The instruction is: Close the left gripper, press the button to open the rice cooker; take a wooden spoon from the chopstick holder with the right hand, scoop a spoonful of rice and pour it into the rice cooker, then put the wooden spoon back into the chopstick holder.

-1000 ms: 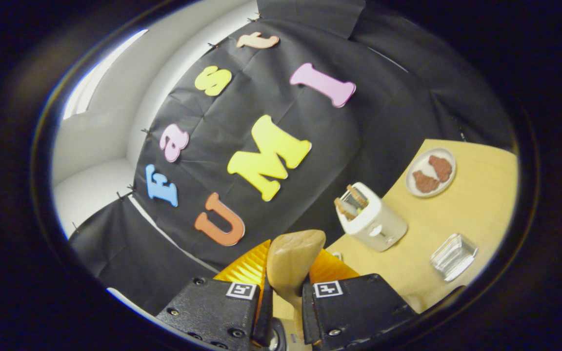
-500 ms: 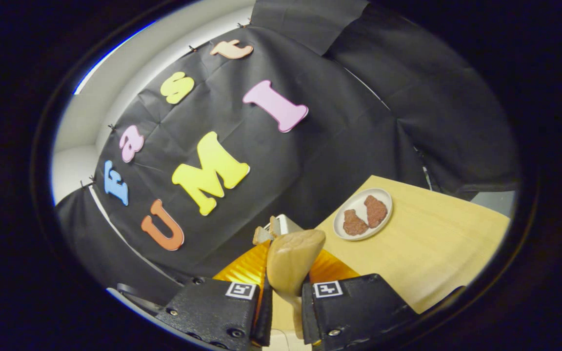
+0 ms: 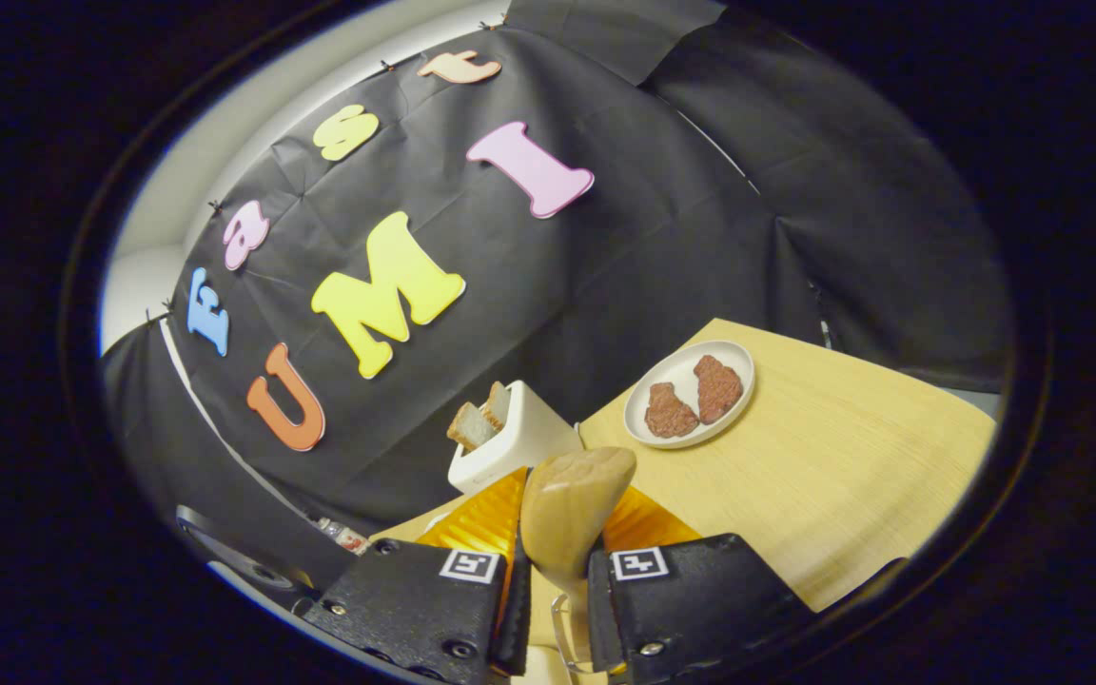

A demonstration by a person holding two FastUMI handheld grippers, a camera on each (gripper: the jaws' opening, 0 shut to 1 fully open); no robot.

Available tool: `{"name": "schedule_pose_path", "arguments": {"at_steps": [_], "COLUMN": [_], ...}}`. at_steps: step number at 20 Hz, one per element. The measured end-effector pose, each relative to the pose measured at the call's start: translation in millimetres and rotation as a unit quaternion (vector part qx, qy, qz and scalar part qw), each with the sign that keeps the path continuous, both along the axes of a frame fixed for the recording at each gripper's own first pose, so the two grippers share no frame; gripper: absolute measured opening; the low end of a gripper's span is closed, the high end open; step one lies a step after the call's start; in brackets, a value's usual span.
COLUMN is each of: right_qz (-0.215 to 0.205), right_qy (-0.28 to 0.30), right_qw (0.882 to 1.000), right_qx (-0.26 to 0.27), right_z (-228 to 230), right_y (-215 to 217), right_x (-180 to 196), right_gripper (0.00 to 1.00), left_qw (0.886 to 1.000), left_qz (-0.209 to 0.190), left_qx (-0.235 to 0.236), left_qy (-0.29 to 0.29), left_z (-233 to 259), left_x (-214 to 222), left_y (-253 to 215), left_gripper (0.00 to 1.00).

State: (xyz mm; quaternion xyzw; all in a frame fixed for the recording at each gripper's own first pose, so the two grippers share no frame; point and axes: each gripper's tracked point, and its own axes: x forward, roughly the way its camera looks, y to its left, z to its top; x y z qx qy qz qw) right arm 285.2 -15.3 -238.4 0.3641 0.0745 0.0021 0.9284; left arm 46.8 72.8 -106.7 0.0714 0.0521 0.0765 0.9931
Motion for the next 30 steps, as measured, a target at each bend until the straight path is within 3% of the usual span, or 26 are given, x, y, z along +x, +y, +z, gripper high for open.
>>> {"name": "schedule_pose_path", "arguments": {"at_steps": [5, 12, 13, 14, 17, 19, 22, 24, 25, 27, 29, 30], "right_qz": [0.000, -0.009, -0.009, -0.013, -0.023, -0.034, -0.028, -0.035, -0.043, -0.057, -0.062, -0.052], "right_qy": [0.018, 0.021, 0.030, 0.039, 0.062, 0.072, 0.081, 0.084, 0.082, 0.071, 0.055, 0.045], "right_qw": [1.000, 0.999, 0.999, 0.998, 0.994, 0.992, 0.991, 0.987, 0.984, 0.973, 0.957, 0.949], "right_qx": [-0.017, -0.032, -0.040, -0.052, -0.085, -0.095, -0.105, -0.132, -0.154, -0.211, -0.277, -0.309], "right_z": [-33.4, -42.0, -45.4, -49.7, -54.3, -55.8, -52.5, -43.0, -34.6, -7.5, 24.2, 43.3], "right_y": [2.3, -5.4, -5.9, -6.9, -18.0, -26.3, -27.7, -35.8, -39.5, -47.4, -49.1, -43.0], "right_x": [-1.5, -3.5, -5.3, -6.0, -10.1, -16.8, -28.0, -37.7, -45.9, -66.9, -90.5, -102.8], "right_gripper": [0.30, 0.30, 0.34, 0.29, 0.73, 0.81, 0.88, 0.86, 0.91, 0.89, 0.93, 0.89], "left_qw": [1.000, 1.000, 1.000, 1.000, 1.000, 1.000, 1.000, 1.000, 1.000, 1.000, 1.000, 1.000], "left_qz": [-0.002, -0.009, -0.011, -0.011, -0.013, -0.014, -0.015, -0.013, -0.012, -0.010, -0.009, -0.009], "left_qx": [0.008, 0.008, 0.009, 0.011, 0.008, 0.010, 0.008, 0.007, 0.007, 0.007, 0.007, 0.008], "left_qy": [0.004, 0.008, 0.007, 0.006, 0.002, -0.002, -0.003, -0.005, -0.006, -0.011, -0.019, -0.026], "left_z": [-3.6, -4.3, -4.6, -3.9, -2.5, -0.8, -1.3, 1.4, 2.3, 5.8, 14.0, 21.5], "left_x": [1.0, 2.0, 2.5, 2.5, 1.9, 2.6, 3.5, 3.5, 3.9, 5.5, 9.1, 12.9], "left_y": [0.5, -1.3, -1.8, -1.6, -2.8, -2.7, -2.8, -2.6, -2.5, -0.9, 2.1, 4.5], "left_gripper": [0.95, 0.96, 0.96, 0.96, 0.95, 0.95, 0.95, 0.95, 0.95, 0.96, 0.95, 0.95]}}
